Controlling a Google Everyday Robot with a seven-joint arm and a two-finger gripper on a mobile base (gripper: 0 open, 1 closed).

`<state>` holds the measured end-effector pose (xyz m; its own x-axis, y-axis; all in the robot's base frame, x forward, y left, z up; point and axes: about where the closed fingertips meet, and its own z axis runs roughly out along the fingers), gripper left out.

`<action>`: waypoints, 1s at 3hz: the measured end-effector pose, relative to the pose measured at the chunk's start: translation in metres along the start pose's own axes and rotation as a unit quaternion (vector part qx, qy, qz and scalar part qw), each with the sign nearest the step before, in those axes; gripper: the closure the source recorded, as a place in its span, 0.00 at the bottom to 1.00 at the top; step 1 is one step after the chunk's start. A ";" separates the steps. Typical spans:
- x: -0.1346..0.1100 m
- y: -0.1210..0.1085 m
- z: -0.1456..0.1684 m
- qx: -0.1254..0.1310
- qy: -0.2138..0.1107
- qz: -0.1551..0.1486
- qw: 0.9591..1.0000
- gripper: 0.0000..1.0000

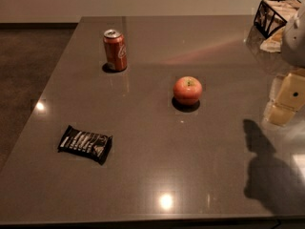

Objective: Pick apple

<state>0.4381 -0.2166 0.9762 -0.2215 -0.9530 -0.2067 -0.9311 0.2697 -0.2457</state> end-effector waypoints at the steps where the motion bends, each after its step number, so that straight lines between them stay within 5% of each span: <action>1: 0.000 0.000 0.000 0.000 0.000 0.000 1.000 0.00; 3: -0.046 -0.004 0.031 -0.045 -0.044 0.000 0.998 0.00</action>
Offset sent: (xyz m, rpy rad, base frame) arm 0.0123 0.0366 -0.0167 0.1119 0.1007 0.0506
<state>0.4614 -0.1700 0.9569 -0.1992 -0.9361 -0.2898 -0.9540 0.2529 -0.1610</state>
